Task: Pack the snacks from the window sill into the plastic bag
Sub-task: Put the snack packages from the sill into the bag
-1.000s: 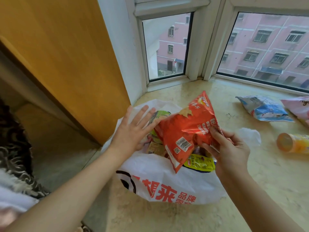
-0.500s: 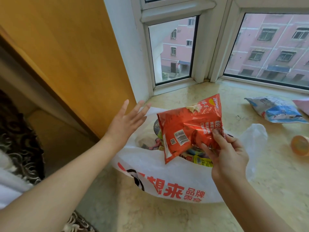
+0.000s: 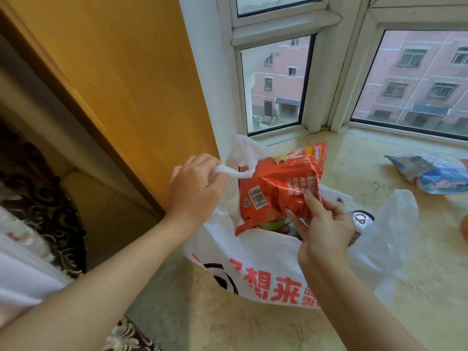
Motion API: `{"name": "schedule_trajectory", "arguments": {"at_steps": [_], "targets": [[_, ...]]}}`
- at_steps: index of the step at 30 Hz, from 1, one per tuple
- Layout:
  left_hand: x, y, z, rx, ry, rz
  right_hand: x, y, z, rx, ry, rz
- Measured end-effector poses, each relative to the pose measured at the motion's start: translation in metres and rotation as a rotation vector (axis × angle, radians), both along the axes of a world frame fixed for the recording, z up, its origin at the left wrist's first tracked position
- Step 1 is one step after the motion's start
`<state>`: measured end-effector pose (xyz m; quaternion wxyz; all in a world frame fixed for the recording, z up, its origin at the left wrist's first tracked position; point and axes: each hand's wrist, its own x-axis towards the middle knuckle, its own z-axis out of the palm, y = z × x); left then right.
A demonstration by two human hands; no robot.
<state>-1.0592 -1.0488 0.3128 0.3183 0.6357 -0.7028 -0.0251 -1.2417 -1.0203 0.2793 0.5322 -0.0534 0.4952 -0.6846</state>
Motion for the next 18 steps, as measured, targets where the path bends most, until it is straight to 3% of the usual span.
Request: {"name": "schedule_trajectory", "arguments": {"at_steps": [2,7,13,18], "targets": [[-0.001,0.004,-0.003,0.063,0.171,-0.028,0.013,0.003,-0.004,-0.034,0.044,0.053],[-0.008,0.025,-0.009,0.109,0.376,-0.091,0.04,0.016,-0.024,-0.035,0.134,0.126],[-0.007,0.034,0.01,0.242,0.817,0.079,0.023,-0.001,0.002,-0.059,0.026,0.024],[-0.005,0.021,0.037,0.528,0.958,0.133,0.019,-0.005,0.012,-0.119,0.196,0.065]]}}
